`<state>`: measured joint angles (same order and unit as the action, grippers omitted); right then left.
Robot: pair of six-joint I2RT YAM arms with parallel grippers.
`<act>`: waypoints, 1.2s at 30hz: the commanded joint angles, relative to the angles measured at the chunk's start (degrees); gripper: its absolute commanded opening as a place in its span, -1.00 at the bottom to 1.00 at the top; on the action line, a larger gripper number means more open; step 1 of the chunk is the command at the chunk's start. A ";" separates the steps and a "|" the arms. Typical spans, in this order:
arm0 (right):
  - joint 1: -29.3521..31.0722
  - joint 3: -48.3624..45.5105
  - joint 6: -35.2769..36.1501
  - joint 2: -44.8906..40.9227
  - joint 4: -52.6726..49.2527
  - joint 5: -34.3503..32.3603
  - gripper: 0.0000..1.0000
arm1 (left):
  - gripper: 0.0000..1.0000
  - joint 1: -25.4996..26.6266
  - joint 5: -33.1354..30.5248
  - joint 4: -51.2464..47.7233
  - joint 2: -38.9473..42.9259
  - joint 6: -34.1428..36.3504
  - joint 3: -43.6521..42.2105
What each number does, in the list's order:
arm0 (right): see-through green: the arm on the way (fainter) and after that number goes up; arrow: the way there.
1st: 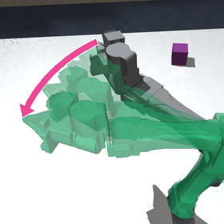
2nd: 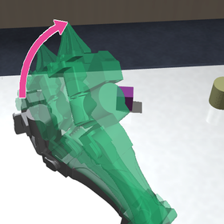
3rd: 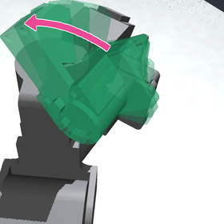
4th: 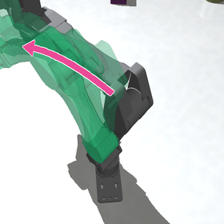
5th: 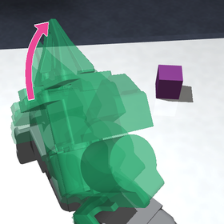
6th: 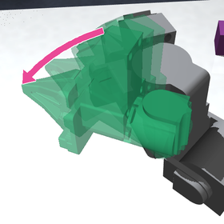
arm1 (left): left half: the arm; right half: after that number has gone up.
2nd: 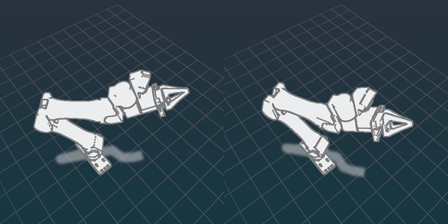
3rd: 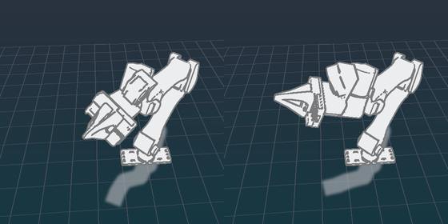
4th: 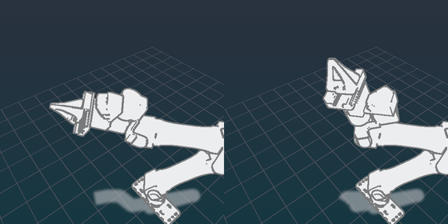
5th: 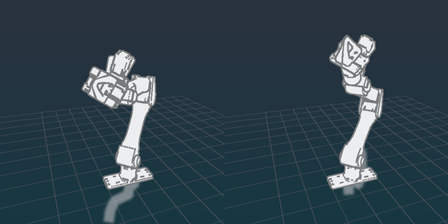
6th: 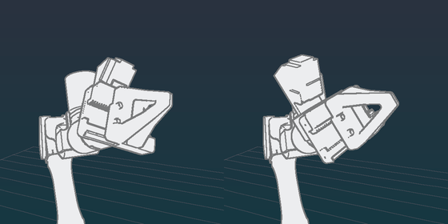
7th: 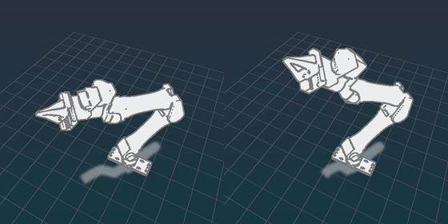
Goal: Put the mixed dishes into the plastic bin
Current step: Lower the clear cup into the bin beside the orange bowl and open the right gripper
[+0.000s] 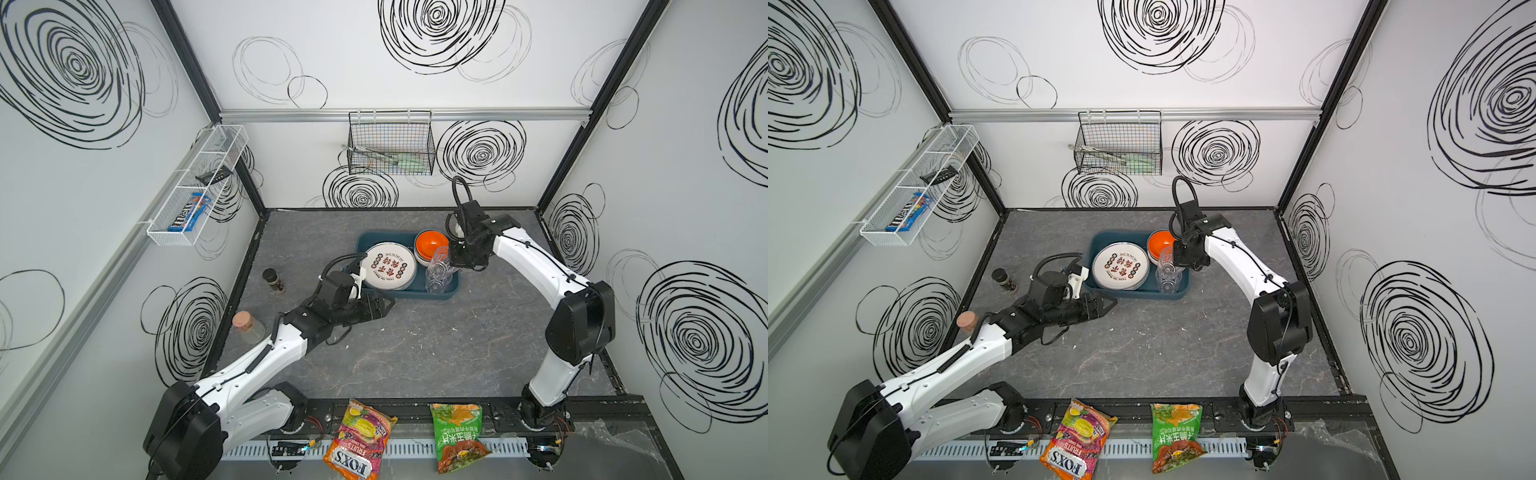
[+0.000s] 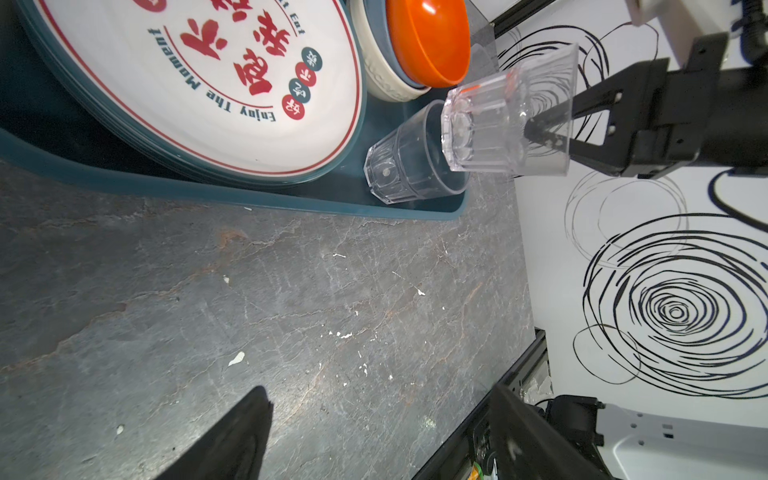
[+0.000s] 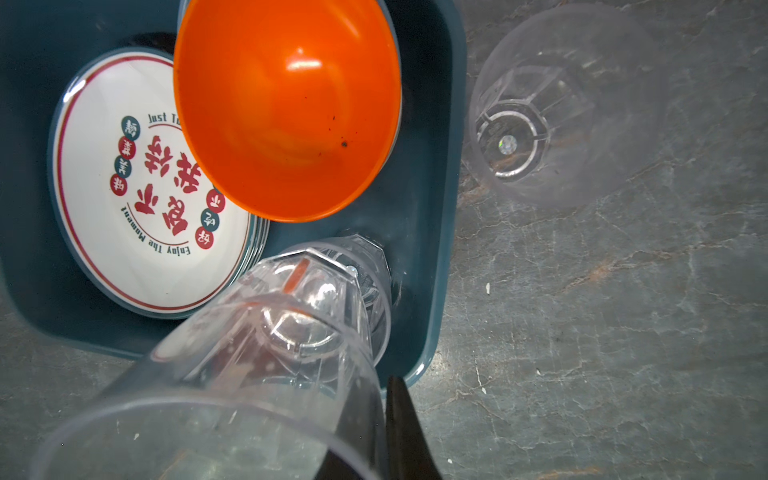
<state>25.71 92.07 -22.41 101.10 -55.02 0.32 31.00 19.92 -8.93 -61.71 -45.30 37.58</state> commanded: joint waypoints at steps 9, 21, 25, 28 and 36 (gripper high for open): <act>1.10 1.97 0.88 1.20 -2.46 -1.85 -0.95 | 0.71 -0.60 0.79 2.29 0.28 -0.58 -0.84; 1.35 1.27 1.22 2.04 -2.63 -2.51 -0.95 | 0.71 -0.63 0.95 2.95 -0.34 -0.91 -1.28; 1.54 1.18 1.32 2.58 -2.46 -3.18 -0.94 | 0.71 -0.64 0.97 3.03 -0.22 -1.01 -1.46; 1.66 1.01 1.20 3.08 -2.38 -3.29 -0.93 | 0.71 -0.67 0.91 3.02 -0.01 -1.02 -1.71; 2.14 0.74 1.14 4.50 -1.70 -3.77 -0.90 | 0.71 -0.85 0.91 3.29 0.35 -1.28 -2.29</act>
<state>27.35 92.09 -21.41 104.77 -56.01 -2.63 30.68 20.53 -8.45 -61.82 -46.15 35.77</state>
